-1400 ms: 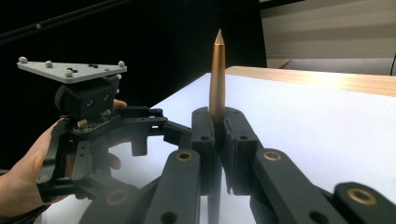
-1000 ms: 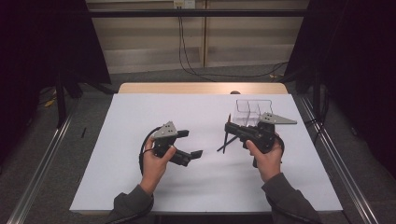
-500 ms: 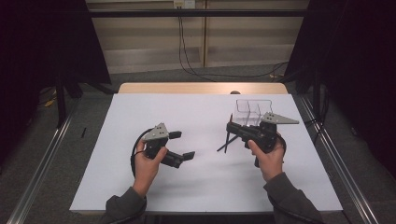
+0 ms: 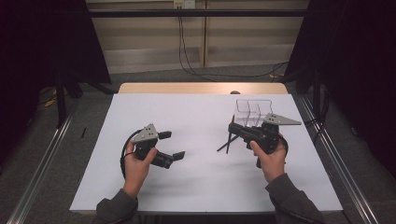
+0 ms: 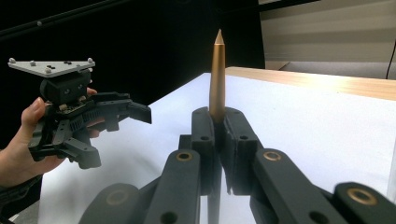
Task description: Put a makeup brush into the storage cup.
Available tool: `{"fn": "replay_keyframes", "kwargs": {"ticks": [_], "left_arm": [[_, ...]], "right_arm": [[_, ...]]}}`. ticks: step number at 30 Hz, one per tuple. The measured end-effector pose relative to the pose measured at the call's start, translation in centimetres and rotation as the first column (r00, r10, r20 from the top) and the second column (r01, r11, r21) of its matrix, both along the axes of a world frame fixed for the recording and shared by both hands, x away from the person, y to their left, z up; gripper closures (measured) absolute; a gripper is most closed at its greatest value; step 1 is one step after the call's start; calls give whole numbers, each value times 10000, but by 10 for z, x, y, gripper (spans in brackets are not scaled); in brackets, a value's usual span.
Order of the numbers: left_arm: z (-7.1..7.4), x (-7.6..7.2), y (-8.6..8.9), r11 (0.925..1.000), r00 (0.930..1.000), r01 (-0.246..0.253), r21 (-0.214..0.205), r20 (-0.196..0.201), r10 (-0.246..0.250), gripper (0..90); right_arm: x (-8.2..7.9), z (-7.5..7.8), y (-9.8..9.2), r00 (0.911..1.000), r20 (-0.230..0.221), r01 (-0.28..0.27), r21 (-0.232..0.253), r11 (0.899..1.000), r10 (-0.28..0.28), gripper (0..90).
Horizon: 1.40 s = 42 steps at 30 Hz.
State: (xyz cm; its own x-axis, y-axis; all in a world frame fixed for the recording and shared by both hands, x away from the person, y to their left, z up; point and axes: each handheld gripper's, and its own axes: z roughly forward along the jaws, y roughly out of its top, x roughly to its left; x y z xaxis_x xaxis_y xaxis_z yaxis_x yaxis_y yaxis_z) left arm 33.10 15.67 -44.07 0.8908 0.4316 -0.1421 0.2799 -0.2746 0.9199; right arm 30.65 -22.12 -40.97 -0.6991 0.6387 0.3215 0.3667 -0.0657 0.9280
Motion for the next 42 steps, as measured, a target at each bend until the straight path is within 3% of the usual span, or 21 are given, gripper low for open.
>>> {"fn": "replay_keyframes", "kwargs": {"ticks": [17, 42], "left_arm": [[-2, -2, 26, 9990, 9992, -381, 235, 85, 379, 13], [-2, -9, 50, 9974, 9975, -686, 196, 154, 683, 17]], "right_arm": [[0, 2, -5, 9999, 13, 107, -71, 9999, -107, 843], [1, 8, -18, 9993, 106, 348, -123, 9993, -346, 844]]}}
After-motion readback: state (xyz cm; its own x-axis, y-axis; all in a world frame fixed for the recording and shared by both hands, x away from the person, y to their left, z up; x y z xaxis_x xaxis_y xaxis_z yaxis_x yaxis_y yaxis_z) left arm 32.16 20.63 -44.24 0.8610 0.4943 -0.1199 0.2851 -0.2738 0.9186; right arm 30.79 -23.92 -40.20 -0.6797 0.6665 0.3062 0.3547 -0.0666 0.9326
